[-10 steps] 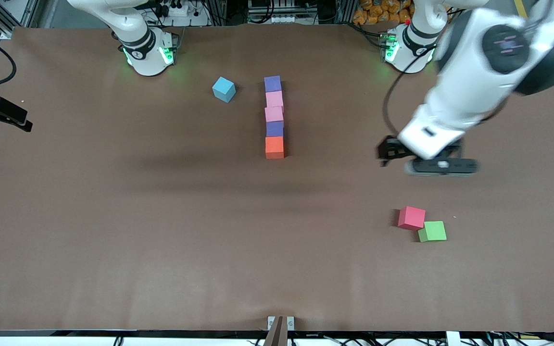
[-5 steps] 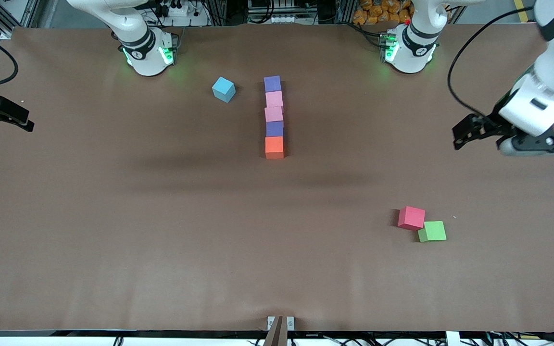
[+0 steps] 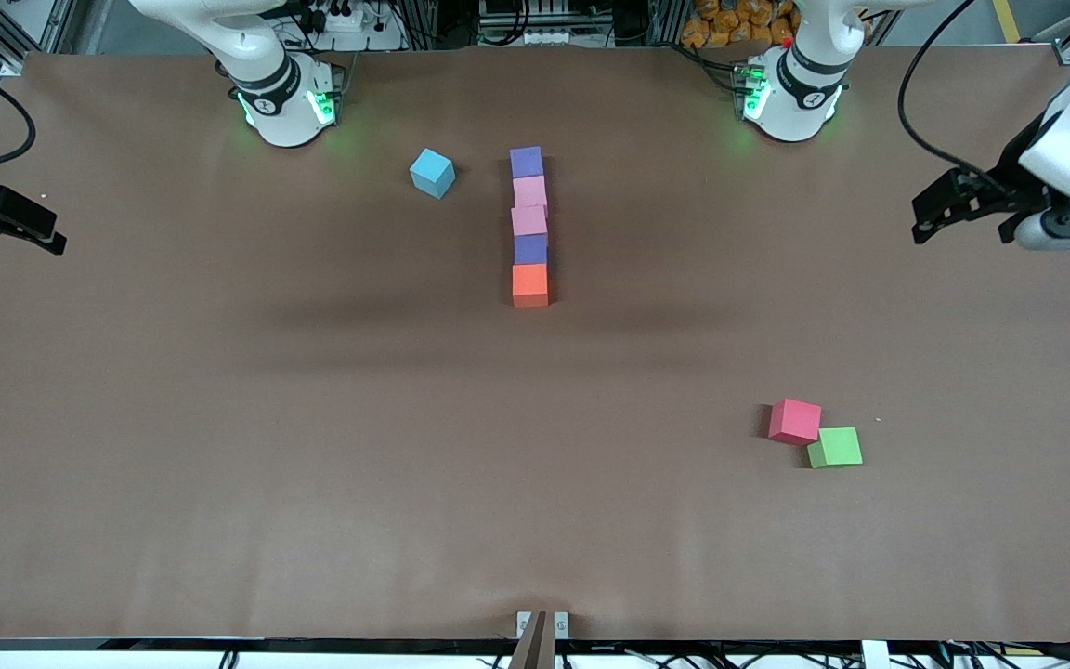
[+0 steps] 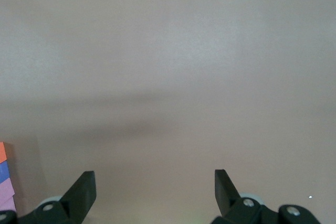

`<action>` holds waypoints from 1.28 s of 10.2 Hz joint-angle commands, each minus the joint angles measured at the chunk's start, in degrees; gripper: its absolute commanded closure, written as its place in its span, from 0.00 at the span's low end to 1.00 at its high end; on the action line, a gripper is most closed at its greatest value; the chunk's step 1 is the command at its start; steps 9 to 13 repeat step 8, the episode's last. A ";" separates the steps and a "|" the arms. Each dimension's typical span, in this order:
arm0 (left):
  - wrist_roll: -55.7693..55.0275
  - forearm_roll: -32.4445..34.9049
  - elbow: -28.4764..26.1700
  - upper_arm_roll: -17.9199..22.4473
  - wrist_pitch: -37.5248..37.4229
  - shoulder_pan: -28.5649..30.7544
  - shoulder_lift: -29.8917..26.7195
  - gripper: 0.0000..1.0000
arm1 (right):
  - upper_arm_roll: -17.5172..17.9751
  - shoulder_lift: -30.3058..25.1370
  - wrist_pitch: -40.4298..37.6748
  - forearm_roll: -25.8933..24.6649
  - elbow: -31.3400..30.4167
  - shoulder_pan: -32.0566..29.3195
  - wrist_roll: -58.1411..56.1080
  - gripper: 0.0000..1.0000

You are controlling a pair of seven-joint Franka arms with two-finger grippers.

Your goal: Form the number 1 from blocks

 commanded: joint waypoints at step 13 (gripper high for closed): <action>1.35 -0.22 1.21 -1.06 -2.49 4.63 -0.11 0.00 | 0.55 0.02 -1.66 -0.53 0.68 -0.52 0.33 0.00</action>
